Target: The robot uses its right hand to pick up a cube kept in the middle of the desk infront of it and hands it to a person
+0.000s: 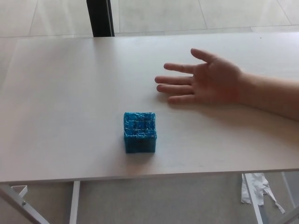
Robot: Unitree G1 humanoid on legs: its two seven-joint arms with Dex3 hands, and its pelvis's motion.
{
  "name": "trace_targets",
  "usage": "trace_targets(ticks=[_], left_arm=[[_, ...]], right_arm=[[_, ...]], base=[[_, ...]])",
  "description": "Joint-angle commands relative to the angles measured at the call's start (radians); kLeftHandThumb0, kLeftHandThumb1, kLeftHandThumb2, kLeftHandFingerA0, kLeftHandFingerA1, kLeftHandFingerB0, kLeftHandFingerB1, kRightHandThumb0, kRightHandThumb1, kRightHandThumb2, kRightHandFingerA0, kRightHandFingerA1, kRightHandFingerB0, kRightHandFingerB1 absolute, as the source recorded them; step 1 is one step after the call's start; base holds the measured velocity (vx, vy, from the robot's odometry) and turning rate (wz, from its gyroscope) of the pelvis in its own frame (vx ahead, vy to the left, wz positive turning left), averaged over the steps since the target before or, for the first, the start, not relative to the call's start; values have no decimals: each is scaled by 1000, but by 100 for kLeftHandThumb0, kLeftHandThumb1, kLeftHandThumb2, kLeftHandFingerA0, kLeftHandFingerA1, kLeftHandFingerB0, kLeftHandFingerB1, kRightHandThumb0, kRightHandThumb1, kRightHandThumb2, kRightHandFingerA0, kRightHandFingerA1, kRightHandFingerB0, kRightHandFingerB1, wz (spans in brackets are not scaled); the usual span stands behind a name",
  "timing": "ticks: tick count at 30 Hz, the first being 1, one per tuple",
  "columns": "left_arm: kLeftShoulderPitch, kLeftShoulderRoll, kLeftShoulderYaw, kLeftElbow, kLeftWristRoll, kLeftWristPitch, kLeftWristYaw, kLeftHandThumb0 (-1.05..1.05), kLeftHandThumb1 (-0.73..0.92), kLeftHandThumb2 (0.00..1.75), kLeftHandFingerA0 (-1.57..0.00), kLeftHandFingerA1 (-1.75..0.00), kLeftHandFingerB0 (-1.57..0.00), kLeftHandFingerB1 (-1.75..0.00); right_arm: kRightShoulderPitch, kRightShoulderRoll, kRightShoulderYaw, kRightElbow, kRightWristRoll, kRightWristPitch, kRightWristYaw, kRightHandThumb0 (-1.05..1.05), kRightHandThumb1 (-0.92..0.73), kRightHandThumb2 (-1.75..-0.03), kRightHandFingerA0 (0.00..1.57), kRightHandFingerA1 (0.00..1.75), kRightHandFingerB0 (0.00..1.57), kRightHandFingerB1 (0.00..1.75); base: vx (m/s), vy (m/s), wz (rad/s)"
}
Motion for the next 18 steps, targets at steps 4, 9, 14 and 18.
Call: trace_targets(ticks=[4,9,14,18], left_arm=[[19,-3,5,7,-30,-5,2,-59,64,59,-70,-65,-49,-41],[15,-3,-1,11,-24,-13,0,-60,64,59,-70,-63,-50,-42],[15,0,1,9,-28,-5,-7,-58,64,59,-68,-63,-49,-41],[16,4,-12,5,-16,-6,-4,-59,65,59,-68,-64,-48,-41]], right_arm=[[-334,103,356,-598,-29,305,-47,-62,-56,-57,22,46,22,29],[-462,172,531,-520,-125,307,16,-72,-56,-57,16,47,22,34],[-536,179,710,-488,-220,443,90,-39,-29,-92,5,55,0,49],[-582,185,866,-342,-306,417,161,-80,-63,-60,15,51,18,33]], base=[[0,0,0],[0,0,0],[0,0,0],[0,0,0]])
